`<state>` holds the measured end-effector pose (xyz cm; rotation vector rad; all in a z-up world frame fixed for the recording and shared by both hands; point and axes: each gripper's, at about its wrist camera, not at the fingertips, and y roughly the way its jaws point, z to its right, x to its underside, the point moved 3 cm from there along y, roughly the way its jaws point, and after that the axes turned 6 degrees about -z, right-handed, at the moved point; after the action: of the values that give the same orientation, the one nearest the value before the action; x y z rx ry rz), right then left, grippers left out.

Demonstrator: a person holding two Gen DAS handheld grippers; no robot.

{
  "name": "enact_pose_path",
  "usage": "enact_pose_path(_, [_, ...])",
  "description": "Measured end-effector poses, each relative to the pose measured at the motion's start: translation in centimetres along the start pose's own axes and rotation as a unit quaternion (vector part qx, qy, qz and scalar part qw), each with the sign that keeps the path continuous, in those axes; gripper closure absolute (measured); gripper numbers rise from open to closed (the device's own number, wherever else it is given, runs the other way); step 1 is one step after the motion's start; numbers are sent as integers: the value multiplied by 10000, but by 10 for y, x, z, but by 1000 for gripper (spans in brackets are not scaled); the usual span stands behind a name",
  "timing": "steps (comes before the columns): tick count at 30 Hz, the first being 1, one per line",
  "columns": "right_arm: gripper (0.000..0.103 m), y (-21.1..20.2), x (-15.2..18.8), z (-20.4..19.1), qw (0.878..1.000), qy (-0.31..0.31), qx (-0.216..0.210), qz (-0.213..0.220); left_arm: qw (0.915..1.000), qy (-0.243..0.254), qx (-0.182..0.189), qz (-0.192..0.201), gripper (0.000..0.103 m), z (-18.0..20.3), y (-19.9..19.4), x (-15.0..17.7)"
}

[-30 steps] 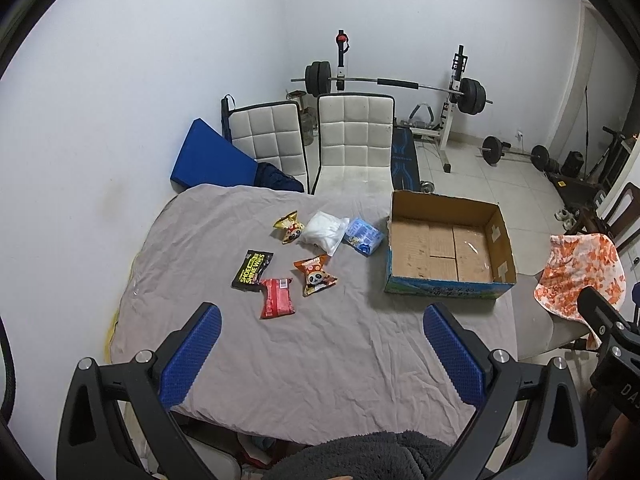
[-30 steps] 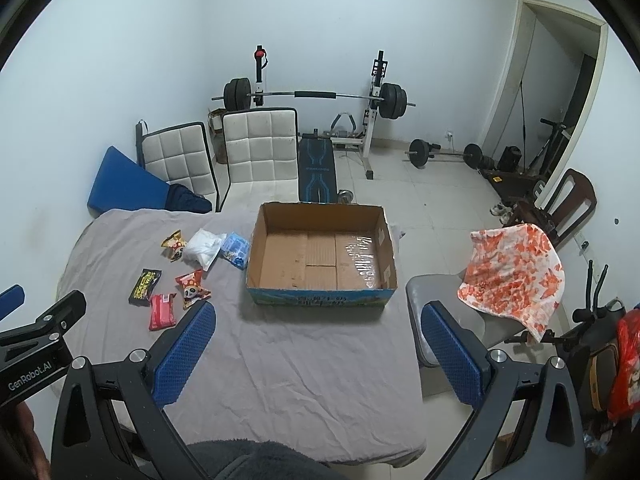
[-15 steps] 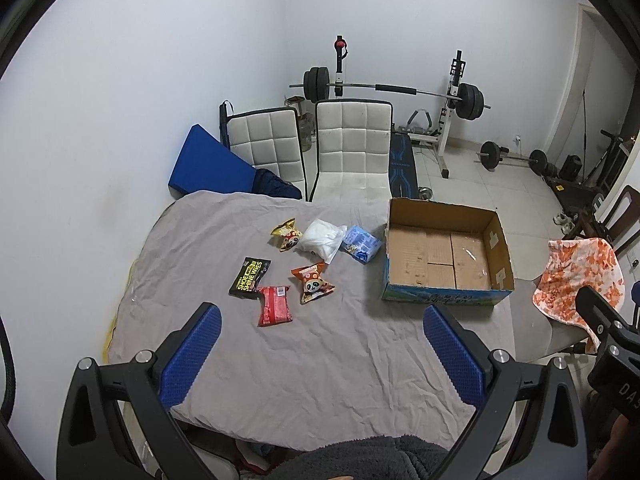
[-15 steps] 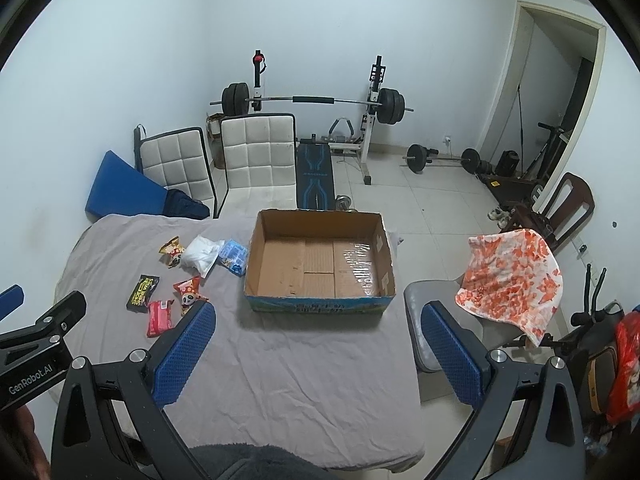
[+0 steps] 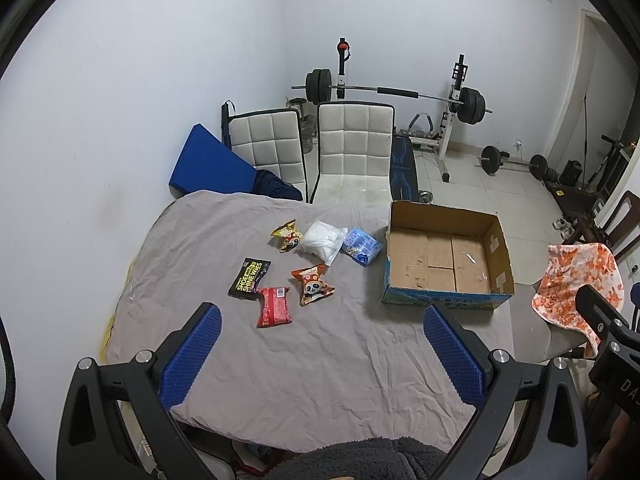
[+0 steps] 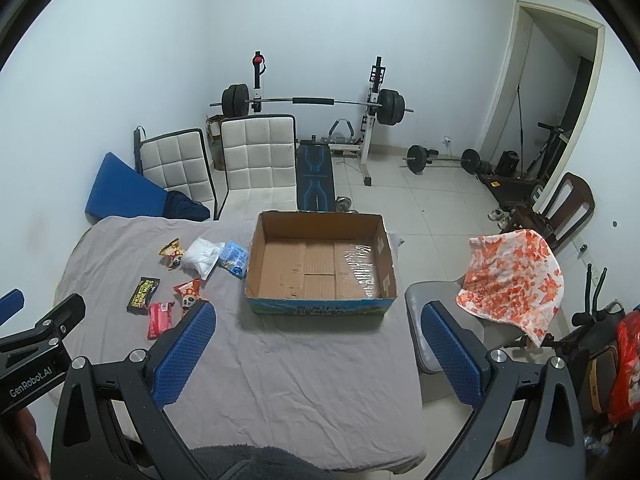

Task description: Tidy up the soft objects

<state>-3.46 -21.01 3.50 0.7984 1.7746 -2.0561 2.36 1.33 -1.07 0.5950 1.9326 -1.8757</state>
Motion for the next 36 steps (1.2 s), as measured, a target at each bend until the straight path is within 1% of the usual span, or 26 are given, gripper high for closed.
enact_pose_path(10, [0,1,1,-3,10000,-8,-12,-2,10000,-14,11,-11,0,1,0,2])
enact_pose_path(20, [0,4,-2,-9,9999,-85,-118,-34,10000,-43,-16,-3,0,3,1,9])
enact_pose_path(27, [0,9,-5,-8,9998,-103,-179,-31,9999,-67,-36,-76,0,4,5,7])
enact_pose_path(31, [0,23,-8,-5,9994,-103,-297,-174,9997,-173,22,-179,0,1,19,1])
enact_pose_path(33, [0,41,-10,-5,9981,-115,-472,-367,9994,-281,-14,-176,0,-5,29,-3])
enact_pose_path(36, [0,76,-12,-10,9946,-189,-774,-668,9979,-543,-160,-329,0,-23,52,-6])
